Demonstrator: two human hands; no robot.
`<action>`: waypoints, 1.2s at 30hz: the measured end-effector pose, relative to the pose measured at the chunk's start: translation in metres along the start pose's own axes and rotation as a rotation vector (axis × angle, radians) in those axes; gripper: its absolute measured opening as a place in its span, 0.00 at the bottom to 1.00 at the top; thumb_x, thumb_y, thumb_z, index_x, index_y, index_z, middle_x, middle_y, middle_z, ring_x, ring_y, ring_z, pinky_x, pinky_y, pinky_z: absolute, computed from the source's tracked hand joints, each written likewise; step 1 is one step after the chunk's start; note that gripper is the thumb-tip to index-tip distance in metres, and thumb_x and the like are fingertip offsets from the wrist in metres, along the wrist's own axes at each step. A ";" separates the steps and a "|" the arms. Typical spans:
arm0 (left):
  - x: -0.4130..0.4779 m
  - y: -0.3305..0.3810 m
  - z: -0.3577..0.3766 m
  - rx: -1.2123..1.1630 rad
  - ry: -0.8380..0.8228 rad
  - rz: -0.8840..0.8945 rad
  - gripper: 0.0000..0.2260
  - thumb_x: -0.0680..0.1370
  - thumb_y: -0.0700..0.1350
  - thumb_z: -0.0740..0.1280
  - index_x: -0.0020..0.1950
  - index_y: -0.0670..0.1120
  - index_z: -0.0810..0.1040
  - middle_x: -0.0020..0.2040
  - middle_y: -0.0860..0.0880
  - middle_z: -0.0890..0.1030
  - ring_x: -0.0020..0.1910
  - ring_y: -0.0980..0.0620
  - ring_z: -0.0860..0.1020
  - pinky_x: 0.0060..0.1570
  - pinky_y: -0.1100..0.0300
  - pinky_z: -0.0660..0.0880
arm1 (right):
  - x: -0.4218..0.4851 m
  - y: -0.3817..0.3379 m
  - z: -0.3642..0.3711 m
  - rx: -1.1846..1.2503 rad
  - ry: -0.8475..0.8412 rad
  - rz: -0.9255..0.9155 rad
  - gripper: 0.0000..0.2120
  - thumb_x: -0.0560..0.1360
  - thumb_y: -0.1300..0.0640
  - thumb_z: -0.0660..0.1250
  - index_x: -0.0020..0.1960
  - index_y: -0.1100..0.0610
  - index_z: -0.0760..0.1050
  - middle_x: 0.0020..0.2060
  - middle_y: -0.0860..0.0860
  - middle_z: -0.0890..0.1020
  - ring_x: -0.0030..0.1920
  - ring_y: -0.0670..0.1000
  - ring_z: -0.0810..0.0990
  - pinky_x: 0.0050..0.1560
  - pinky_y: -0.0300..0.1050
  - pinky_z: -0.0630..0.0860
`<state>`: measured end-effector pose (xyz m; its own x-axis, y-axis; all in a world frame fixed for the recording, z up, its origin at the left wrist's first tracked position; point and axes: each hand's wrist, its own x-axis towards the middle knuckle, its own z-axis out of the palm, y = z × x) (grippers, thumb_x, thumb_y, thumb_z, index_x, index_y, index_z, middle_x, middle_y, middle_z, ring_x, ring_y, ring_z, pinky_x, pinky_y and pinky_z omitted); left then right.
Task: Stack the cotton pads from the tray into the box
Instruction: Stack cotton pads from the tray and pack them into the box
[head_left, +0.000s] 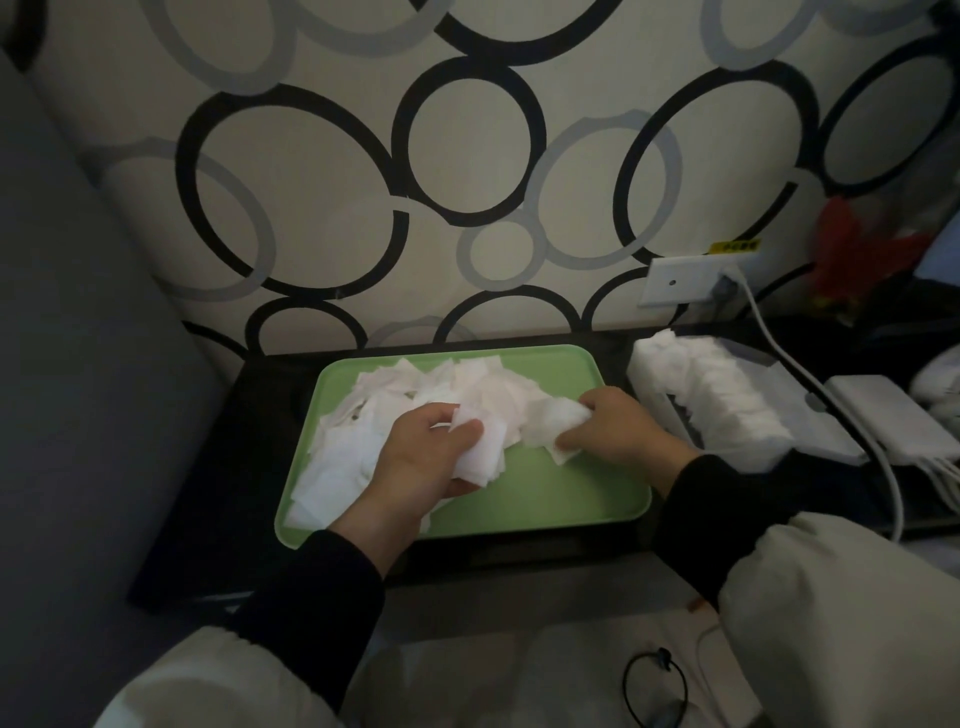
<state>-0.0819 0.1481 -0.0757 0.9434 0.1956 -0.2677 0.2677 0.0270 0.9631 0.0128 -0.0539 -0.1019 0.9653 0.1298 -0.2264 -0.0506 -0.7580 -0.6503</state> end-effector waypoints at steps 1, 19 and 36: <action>0.000 0.000 0.000 -0.002 0.004 -0.001 0.10 0.80 0.43 0.69 0.60 0.44 0.79 0.54 0.45 0.82 0.49 0.46 0.81 0.32 0.61 0.79 | -0.002 0.000 -0.002 0.057 -0.008 -0.005 0.13 0.68 0.58 0.76 0.50 0.62 0.80 0.46 0.56 0.82 0.47 0.56 0.81 0.46 0.47 0.76; -0.002 -0.002 0.007 0.022 -0.059 -0.021 0.06 0.82 0.42 0.65 0.50 0.45 0.83 0.52 0.43 0.84 0.50 0.46 0.83 0.38 0.57 0.81 | -0.040 -0.013 -0.026 0.834 -0.408 -0.080 0.09 0.75 0.63 0.68 0.54 0.60 0.81 0.49 0.57 0.82 0.50 0.56 0.78 0.46 0.47 0.73; -0.006 0.003 0.017 -0.120 -0.241 -0.080 0.11 0.84 0.39 0.59 0.59 0.42 0.81 0.57 0.43 0.84 0.53 0.43 0.84 0.43 0.52 0.83 | -0.038 -0.010 -0.016 0.578 -0.262 -0.261 0.08 0.77 0.62 0.69 0.55 0.59 0.81 0.40 0.49 0.84 0.39 0.46 0.77 0.36 0.40 0.71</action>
<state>-0.0836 0.1306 -0.0720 0.9433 -0.0499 -0.3281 0.3318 0.1515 0.9311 -0.0192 -0.0614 -0.0751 0.8744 0.4675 -0.1298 -0.0233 -0.2268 -0.9737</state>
